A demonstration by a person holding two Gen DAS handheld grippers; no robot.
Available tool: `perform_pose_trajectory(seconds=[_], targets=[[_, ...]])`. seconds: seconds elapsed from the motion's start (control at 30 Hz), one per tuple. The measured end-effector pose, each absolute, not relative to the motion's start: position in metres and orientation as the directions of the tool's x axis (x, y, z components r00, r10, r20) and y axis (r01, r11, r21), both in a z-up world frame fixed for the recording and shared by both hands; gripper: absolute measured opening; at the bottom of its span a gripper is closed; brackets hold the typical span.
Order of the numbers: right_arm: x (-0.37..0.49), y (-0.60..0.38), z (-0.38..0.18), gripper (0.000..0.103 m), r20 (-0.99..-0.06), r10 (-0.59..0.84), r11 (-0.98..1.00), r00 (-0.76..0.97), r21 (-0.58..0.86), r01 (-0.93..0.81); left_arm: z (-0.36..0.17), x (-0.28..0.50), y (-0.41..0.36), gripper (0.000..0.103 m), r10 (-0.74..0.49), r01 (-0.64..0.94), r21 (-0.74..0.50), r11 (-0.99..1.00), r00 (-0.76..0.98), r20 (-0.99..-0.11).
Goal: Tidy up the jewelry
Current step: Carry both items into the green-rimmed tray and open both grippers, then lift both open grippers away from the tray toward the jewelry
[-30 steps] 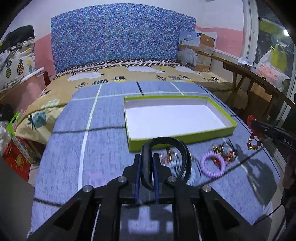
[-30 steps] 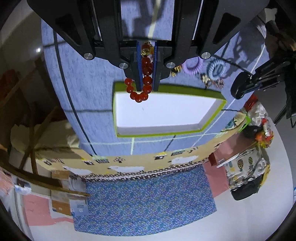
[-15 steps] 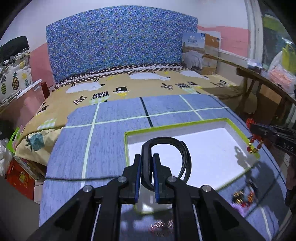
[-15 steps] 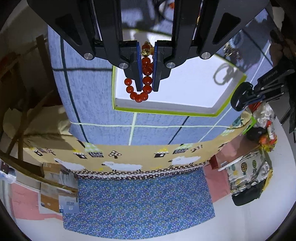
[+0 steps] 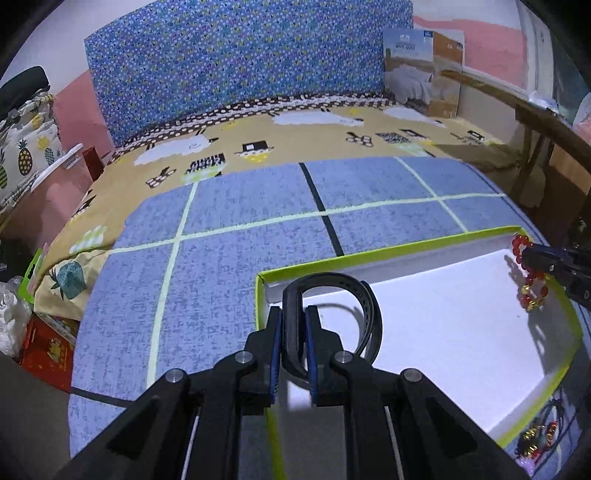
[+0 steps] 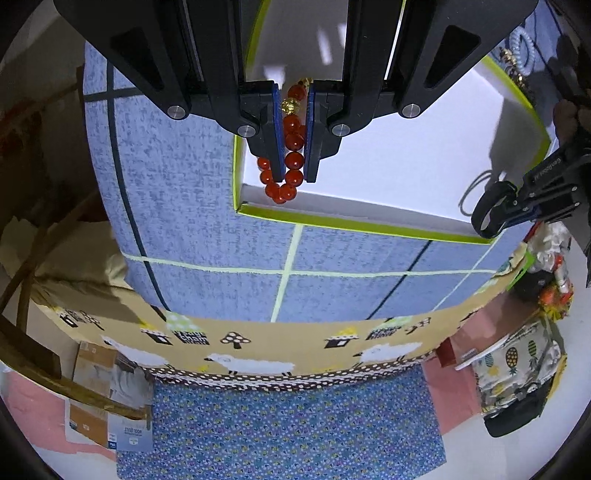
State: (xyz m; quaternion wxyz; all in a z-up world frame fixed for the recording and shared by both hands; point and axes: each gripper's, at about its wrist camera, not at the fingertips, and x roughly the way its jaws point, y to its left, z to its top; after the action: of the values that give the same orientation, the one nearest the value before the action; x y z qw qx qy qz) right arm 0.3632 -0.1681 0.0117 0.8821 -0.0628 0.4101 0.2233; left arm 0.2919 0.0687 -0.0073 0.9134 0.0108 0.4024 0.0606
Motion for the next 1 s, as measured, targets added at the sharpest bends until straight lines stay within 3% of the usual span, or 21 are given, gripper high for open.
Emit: perform_pose_trajectory(seconds=[0.2, 0.33, 0.53, 1.0], targets=[[0.369, -0.17, 0.006, 0.01, -0.765, 0.332, 0.897, 0.551, 0.076, -0.435, -0.012, 0.297, 0.066, 0.013, 0.11, -0.097, 0.061, 0.993, 0.659, -0.744], [0.366, -0.172, 0.011, 0.019, -0.754, 0.335, 0.899, 0.565, 0.074, -0.432, -0.012, 0.3, 0.065, 0.014, 0.104, -0.095, 0.054, 0.994, 0.669, -0.736], [0.346, -0.173, 0.029, 0.02, -0.716, 0.357, 0.893, 0.601, 0.073, -0.444, -0.003, 0.286, 0.07, 0.018, 0.074, -0.086, 0.019, 0.996, 0.704, -0.706], [0.238, -0.189, 0.07, 0.02, -0.596, 0.406, 0.885, 0.692, 0.068, -0.461, 0.04, 0.186, 0.066, 0.018, 0.048, -0.06, -0.003, 0.998, 0.818, -0.573]])
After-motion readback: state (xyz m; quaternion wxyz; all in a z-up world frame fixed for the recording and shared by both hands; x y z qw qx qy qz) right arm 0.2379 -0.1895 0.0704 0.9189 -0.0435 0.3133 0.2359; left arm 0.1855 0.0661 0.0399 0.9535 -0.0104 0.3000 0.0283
